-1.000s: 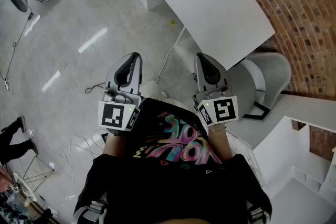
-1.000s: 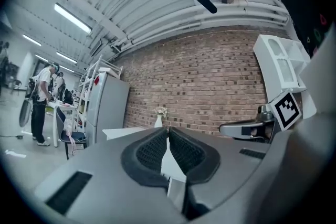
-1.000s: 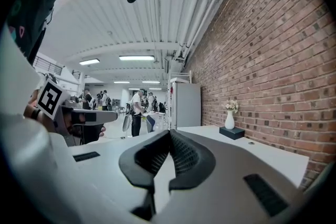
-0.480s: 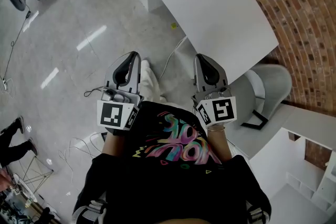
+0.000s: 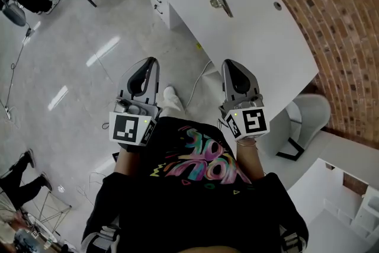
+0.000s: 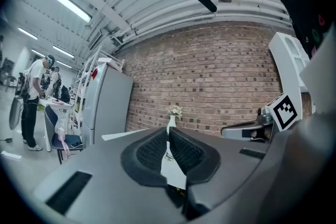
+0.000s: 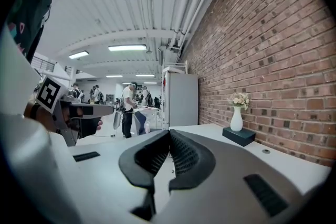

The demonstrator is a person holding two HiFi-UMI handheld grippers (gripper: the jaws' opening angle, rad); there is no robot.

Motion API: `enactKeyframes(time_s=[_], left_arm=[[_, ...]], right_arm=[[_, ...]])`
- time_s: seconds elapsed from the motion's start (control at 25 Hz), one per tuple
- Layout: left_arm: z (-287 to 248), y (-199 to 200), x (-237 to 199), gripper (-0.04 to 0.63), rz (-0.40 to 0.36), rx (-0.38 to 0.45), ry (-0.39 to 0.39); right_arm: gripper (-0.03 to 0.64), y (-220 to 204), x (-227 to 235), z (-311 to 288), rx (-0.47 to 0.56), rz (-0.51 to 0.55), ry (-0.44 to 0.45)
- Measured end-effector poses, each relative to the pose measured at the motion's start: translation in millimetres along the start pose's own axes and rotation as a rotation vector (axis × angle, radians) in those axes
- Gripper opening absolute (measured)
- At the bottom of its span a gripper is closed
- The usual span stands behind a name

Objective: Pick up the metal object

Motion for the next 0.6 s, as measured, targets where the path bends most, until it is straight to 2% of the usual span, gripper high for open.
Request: enactKeyframes(time_s=[0.24,0.44,0.6], left_arm=[[-41,4,-63,0.034,0.016,0.026,-0.015],[-57,-1,-93,0.034,0.040,-0.036,0.004],[-68,-9,-108,0.034,0.060,-0.050,0.000]], right_arm=[[0.017,4,-1,-72,-0.021,0.002,-0.007],[0.017,-1,2,-102,-0.040,-0.025,-0.046],[0.017,-6,9,-117,-0.071,-0.026,-0.065]])
Point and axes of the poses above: the fingertips, and each gripper's own axes: z backward along the fingers, x to its right, y out of its top, the point moved 7 cm from there along z, backward along the fingers, and after that the axes turned 1 degree about x, right-handed, at the moved point
